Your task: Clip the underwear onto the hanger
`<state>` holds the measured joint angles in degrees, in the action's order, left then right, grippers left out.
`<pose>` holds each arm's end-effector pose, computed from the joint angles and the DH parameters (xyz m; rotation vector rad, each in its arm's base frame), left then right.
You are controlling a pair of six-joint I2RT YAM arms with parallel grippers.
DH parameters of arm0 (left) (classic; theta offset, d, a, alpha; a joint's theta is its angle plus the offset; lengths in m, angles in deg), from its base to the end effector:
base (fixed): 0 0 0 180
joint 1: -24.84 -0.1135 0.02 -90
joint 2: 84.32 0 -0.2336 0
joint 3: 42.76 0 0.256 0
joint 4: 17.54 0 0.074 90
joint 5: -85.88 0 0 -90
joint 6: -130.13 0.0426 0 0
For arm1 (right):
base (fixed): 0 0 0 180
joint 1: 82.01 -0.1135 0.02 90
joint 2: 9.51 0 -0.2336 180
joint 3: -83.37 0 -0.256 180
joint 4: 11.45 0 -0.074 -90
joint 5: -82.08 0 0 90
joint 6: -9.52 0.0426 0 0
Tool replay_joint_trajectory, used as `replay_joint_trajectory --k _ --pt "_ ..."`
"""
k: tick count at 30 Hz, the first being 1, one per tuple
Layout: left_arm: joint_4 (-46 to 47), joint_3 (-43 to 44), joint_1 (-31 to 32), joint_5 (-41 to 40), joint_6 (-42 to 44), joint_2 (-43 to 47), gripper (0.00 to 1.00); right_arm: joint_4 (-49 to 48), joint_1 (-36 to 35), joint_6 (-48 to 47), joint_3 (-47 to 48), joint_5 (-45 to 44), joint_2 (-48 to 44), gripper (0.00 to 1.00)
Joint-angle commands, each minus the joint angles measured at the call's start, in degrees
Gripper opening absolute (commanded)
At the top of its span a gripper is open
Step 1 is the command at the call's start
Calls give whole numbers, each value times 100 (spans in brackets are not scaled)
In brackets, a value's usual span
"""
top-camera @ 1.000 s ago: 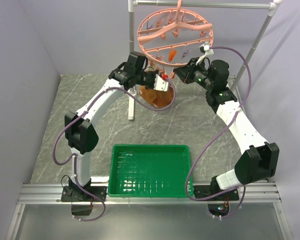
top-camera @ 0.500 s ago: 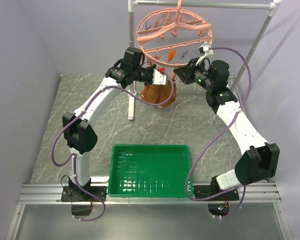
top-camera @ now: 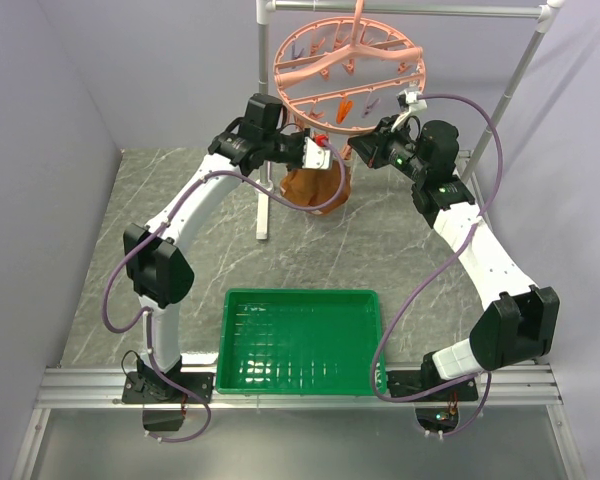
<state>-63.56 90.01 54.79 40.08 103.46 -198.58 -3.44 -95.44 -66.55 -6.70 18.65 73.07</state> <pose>0.3763 -0.2511 0.3595 1.6785 0.9504 -0.4021 0.3417 0.1012 0.3766 -0.3636 1.5891 0.7354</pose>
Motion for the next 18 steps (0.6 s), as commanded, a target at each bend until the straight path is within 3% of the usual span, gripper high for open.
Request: replay_joint_trajectory --k 1,7,18 --pt "-110 146 -33 203 83 308 0 -281 51 -101 44 24 -252 0" --pt "-313 49 -25 97 355 264 0 -325 51 30 123 68 -208 0" --pt "-14 58 -25 255 -22 395 0 -61 51 -321 35 -178 -208 0"
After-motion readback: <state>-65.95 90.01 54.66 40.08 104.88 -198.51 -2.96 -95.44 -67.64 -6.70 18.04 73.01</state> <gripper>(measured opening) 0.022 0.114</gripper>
